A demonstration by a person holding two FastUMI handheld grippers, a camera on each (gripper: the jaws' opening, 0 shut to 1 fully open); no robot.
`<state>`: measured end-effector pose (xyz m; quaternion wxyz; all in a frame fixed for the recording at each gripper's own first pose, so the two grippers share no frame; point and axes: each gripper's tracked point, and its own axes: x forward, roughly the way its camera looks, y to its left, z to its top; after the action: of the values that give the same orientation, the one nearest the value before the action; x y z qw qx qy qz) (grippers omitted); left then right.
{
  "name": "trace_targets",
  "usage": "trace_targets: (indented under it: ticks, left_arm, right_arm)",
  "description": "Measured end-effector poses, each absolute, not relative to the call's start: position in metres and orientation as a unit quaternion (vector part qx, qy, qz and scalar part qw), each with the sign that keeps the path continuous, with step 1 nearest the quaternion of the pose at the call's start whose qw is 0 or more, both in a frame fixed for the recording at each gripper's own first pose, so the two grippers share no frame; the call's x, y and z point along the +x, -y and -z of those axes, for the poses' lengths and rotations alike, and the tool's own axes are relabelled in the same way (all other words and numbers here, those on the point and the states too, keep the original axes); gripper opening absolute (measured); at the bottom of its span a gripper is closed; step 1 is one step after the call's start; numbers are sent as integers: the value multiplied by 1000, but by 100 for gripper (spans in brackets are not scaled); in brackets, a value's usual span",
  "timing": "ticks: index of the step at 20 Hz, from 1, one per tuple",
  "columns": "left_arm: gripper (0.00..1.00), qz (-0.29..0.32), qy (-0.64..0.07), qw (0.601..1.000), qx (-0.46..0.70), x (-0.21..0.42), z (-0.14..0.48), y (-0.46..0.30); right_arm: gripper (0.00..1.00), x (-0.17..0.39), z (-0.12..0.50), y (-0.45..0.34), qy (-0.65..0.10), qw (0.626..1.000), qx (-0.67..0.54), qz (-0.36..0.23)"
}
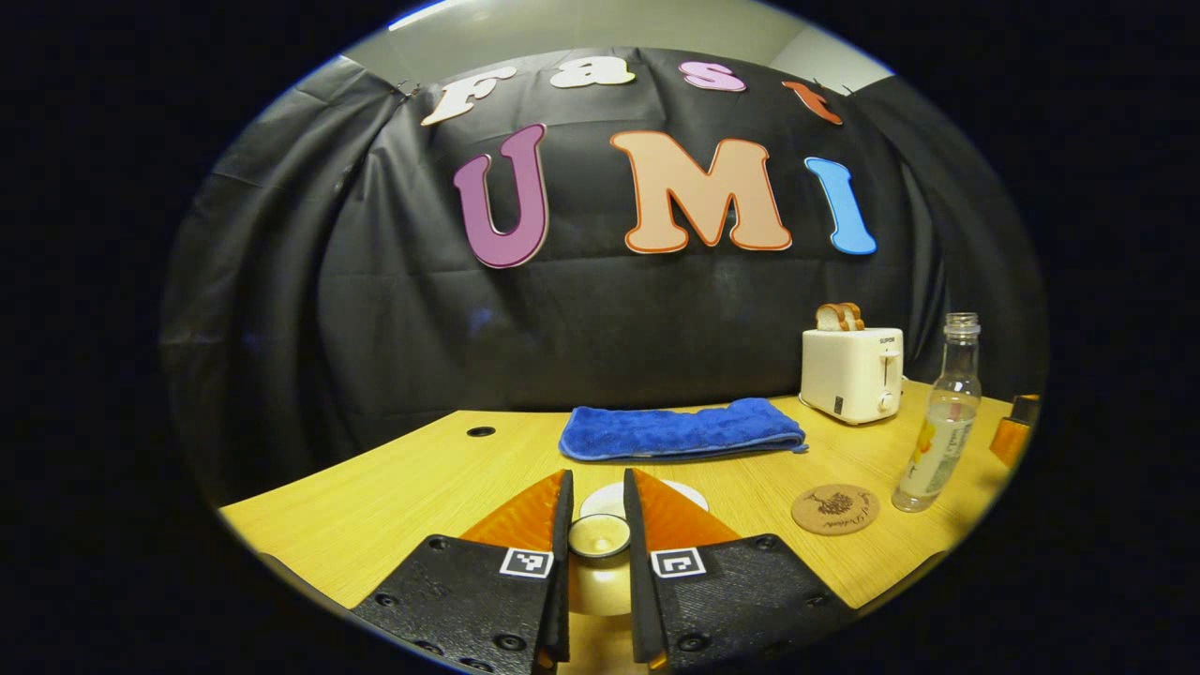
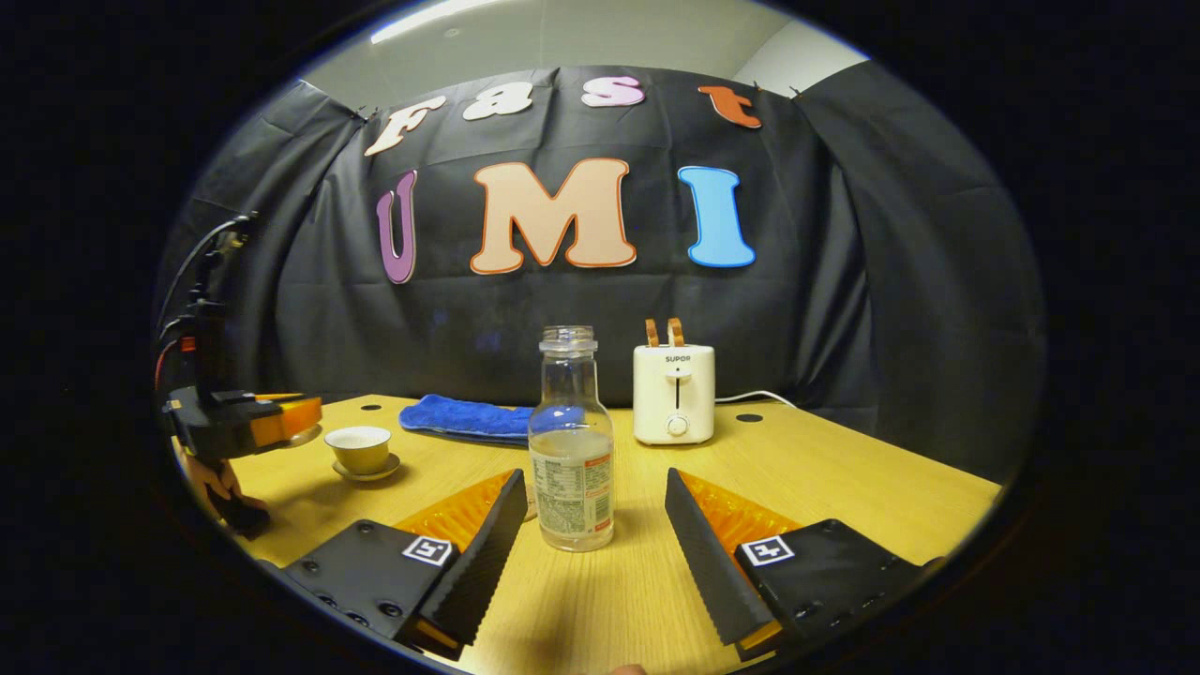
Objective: Open the teacup lid with one hand, grasp the water bottle and pour water into the teacup with the other hand; after pouring, place the water bottle on the coaster and then close the teacup lid.
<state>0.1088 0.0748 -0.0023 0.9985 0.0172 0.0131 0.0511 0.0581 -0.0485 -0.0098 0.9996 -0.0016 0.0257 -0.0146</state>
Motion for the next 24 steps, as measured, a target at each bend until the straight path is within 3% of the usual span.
trace_targets:
  ticks: [7,17,21,23,24]
  left_arm:
    - [23,-74,7,997,12,53,-9,-98]
    - [25,-66,-19,998,-9,40,11,-106]
    - [23,-51,-2,999,-2,37,4,-101]
    - [23,-48,1,999,-2,37,5,-100]
    - [23,-48,2,999,-1,36,4,-101]
  right_arm:
    - [95,91,22,36,-64,998,-4,8]
    - [92,140,24,35,-66,997,-1,33]
    - [97,148,21,28,-52,998,-4,28]
    - [94,151,21,29,-50,998,-4,29]
    - [87,146,19,30,-49,998,-4,32]
